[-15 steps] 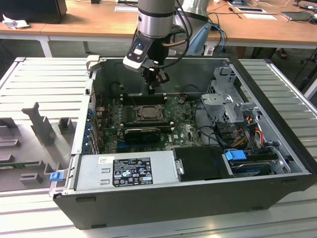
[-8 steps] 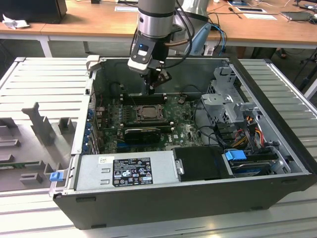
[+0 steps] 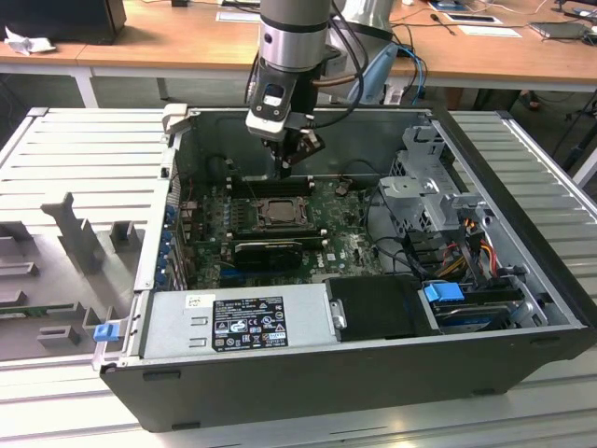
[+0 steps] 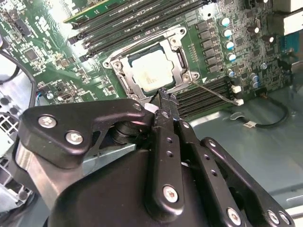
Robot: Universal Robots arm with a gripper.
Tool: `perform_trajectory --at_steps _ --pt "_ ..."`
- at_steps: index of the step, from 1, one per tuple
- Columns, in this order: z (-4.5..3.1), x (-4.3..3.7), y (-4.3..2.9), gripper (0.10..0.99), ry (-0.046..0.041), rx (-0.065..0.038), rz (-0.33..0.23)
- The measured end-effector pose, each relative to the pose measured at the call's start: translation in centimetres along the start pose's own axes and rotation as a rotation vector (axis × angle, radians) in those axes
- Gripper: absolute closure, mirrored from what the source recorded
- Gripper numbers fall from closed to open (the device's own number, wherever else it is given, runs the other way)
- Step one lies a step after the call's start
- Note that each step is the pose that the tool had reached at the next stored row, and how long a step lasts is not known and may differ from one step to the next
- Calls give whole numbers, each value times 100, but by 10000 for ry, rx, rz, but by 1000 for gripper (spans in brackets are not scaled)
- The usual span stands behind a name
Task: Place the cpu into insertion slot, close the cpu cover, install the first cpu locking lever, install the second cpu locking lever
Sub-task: 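Install the first cpu locking lever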
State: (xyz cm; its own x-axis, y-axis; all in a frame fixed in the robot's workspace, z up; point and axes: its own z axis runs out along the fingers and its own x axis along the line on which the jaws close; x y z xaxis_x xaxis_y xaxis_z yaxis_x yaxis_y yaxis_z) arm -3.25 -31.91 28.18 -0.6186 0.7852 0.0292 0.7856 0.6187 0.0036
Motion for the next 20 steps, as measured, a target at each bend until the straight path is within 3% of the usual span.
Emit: perform_trajectory --at_steps 2,6,20 --pt "0 0 0 980 0 5 -143" --pt "0 0 0 980 3 28 -951" --pt "0 0 0 980 7 65 -2216"
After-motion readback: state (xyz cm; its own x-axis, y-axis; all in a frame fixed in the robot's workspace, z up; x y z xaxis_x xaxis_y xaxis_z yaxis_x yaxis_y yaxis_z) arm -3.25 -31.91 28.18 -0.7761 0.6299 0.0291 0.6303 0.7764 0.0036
